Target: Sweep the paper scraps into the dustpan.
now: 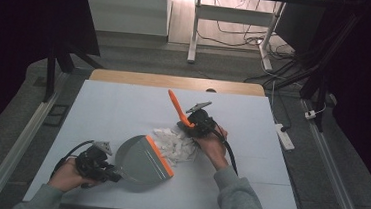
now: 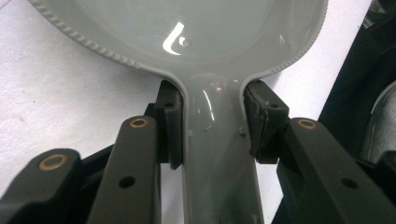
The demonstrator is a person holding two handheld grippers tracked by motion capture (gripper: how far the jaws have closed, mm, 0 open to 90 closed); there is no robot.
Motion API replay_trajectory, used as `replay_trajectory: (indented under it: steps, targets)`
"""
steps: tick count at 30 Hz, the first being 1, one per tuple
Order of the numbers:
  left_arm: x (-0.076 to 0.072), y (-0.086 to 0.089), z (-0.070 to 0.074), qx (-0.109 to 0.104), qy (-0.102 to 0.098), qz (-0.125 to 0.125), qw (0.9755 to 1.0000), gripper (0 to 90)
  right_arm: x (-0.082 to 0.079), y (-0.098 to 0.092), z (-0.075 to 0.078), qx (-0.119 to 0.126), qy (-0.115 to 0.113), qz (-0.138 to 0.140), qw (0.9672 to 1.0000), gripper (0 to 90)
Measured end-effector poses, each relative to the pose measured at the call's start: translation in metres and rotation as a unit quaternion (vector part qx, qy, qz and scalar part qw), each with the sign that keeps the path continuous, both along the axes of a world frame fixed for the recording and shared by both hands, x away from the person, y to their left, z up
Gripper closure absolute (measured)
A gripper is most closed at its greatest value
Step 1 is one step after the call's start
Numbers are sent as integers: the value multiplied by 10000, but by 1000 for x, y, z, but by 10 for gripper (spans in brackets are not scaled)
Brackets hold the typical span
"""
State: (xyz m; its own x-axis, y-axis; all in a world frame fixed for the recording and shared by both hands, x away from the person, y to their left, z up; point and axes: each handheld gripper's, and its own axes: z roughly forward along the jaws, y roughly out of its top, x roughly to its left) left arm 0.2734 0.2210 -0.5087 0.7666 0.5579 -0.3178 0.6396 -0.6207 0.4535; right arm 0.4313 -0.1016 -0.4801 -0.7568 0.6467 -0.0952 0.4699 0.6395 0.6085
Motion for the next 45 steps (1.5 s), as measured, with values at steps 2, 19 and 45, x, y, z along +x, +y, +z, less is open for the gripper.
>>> replay_trajectory:
  steps: [2,19,45]
  targets:
    - [0,0,0,-1,2,-2,10000,613,-3,4,0,-19,-3,56,10000,702]
    - [0,0,0,-7,-1,12,10000,613,-24,27,-2,-38,-16,450,9990,702]
    - [0,0,0,-7,7,23,10000,613,-56,65,-3,165,90,1155,9931,701]
